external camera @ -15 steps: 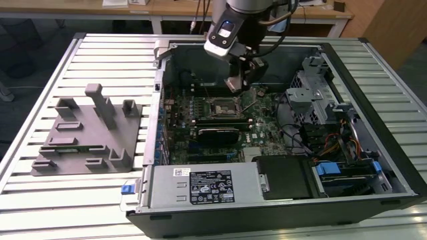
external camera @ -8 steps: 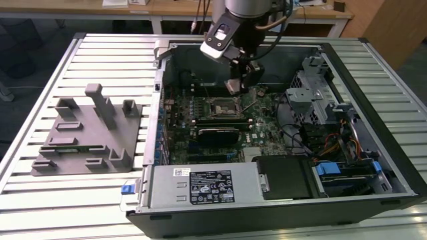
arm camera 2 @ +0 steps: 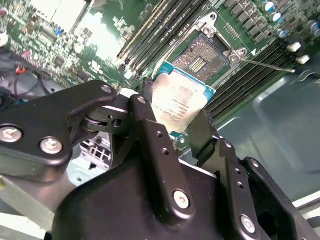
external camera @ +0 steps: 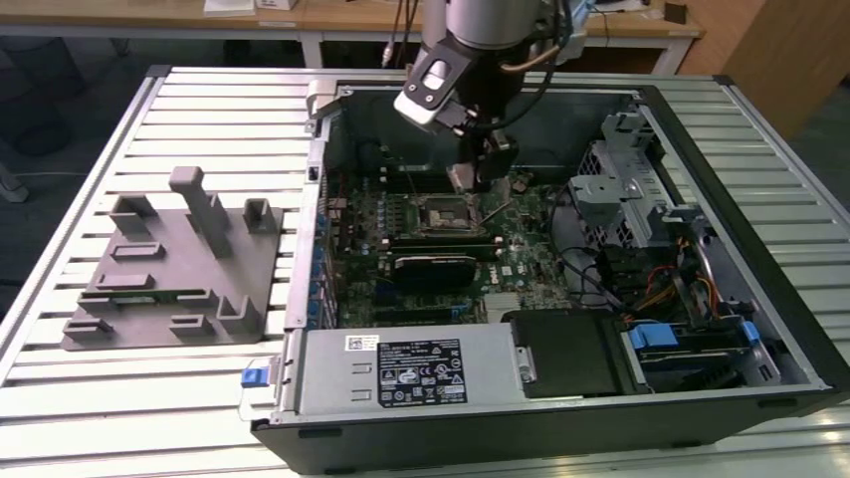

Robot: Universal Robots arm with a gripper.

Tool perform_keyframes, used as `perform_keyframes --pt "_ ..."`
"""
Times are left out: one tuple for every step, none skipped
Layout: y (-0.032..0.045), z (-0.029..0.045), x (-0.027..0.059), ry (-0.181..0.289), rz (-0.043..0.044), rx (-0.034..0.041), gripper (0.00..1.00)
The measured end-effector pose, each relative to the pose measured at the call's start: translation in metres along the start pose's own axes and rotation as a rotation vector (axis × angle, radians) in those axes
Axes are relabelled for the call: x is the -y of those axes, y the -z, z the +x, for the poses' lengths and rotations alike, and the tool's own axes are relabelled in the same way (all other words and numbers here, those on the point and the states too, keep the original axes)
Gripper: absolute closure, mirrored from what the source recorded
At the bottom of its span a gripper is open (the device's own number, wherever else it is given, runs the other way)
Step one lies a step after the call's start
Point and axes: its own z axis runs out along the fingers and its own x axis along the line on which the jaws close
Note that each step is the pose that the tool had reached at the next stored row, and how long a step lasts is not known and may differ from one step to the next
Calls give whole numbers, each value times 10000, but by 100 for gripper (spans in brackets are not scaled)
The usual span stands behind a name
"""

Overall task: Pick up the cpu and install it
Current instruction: 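Place the cpu into insertion slot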

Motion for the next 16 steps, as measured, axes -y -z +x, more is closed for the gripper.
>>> perform_keyframes --pt "-18 0 1 -169 -2 11 47" --pt "-35 0 2 -335 -3 23 47" --pt "-52 1 4 -476 -4 33 47" --pt "-70 5 5 -572 -6 39 47" --pt "-87 13 5 -639 -5 45 47" --pt "-102 27 3 -674 -5 50 47" --pt "-114 44 1 -695 -6 51 47" --pt "-126 61 0 -715 -7 51 47" --pt "-137 73 1 -738 -7 52 47" --pt "-145 84 1 -762 -7 54 47" --pt "-152 96 3 -793 -9 56 47" --pt "-160 107 6 -823 -11 59 47" --pt "-171 119 8 -854 -11 62 47" --pt "-184 131 10 -882 -12 62 47" --pt "-199 144 14 -913 -12 65 47" --pt "-214 159 17 -943 -12 67 47"
